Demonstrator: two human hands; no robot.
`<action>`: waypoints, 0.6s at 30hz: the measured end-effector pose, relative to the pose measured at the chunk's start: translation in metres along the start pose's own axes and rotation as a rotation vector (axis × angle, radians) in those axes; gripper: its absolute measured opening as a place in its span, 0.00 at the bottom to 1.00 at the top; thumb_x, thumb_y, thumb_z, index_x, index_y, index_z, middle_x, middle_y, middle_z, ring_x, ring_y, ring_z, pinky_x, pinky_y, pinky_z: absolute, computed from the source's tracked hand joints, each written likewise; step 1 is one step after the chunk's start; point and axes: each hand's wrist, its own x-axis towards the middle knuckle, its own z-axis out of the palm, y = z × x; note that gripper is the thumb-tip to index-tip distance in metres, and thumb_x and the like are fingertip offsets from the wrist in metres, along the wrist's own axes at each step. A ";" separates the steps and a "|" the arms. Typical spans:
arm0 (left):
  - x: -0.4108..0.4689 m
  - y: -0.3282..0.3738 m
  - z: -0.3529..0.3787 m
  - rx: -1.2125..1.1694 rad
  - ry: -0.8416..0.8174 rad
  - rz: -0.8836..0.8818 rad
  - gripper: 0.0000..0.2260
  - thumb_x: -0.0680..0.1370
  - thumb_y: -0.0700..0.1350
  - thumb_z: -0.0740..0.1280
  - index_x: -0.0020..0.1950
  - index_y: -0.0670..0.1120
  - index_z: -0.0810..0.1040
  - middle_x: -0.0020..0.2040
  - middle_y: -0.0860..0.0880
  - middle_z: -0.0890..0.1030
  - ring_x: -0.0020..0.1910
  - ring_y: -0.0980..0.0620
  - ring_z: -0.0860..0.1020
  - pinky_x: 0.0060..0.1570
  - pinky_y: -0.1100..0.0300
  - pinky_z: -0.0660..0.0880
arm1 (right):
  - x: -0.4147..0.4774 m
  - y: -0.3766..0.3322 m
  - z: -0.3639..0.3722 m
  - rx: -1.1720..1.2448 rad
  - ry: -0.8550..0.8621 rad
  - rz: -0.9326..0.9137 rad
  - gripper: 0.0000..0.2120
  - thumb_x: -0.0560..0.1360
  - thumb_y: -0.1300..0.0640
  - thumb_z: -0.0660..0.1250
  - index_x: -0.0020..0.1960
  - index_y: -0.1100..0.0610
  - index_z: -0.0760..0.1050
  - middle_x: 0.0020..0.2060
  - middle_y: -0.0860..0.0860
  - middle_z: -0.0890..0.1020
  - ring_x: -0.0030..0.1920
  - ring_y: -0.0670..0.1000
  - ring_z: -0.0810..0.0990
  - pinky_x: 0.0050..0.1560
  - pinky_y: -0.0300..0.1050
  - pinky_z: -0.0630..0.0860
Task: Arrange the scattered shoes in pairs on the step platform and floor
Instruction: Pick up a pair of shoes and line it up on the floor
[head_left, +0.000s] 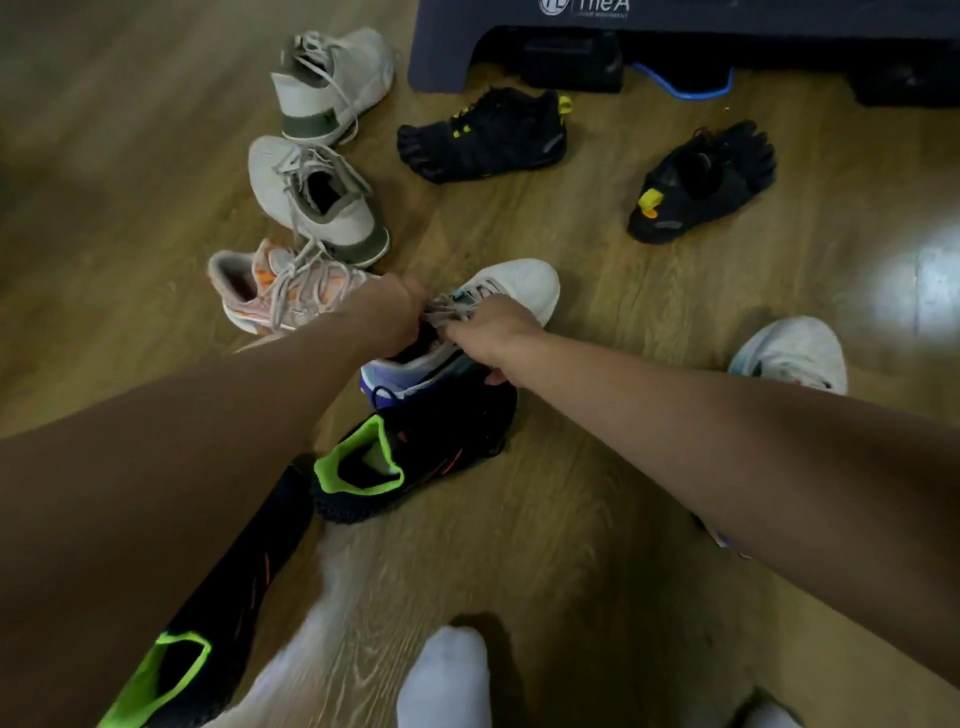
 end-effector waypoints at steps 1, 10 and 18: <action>0.000 0.002 -0.002 0.053 0.038 0.011 0.17 0.77 0.45 0.61 0.64 0.42 0.73 0.57 0.36 0.77 0.54 0.35 0.76 0.49 0.49 0.74 | 0.001 0.000 -0.001 0.006 0.016 0.001 0.12 0.76 0.49 0.64 0.49 0.59 0.75 0.40 0.55 0.79 0.42 0.57 0.81 0.41 0.54 0.83; 0.008 0.097 -0.055 0.119 0.292 0.223 0.12 0.75 0.49 0.66 0.52 0.41 0.76 0.38 0.44 0.73 0.36 0.45 0.73 0.35 0.55 0.67 | -0.007 0.032 -0.071 0.005 0.273 0.007 0.05 0.74 0.63 0.64 0.47 0.64 0.77 0.36 0.58 0.80 0.33 0.60 0.83 0.36 0.55 0.83; 0.006 0.202 -0.021 -0.300 0.207 0.292 0.06 0.74 0.43 0.65 0.47 0.42 0.77 0.40 0.44 0.78 0.38 0.46 0.76 0.34 0.56 0.71 | -0.042 0.120 -0.143 -0.247 0.363 0.113 0.02 0.73 0.62 0.62 0.43 0.60 0.72 0.29 0.58 0.81 0.25 0.54 0.82 0.28 0.47 0.81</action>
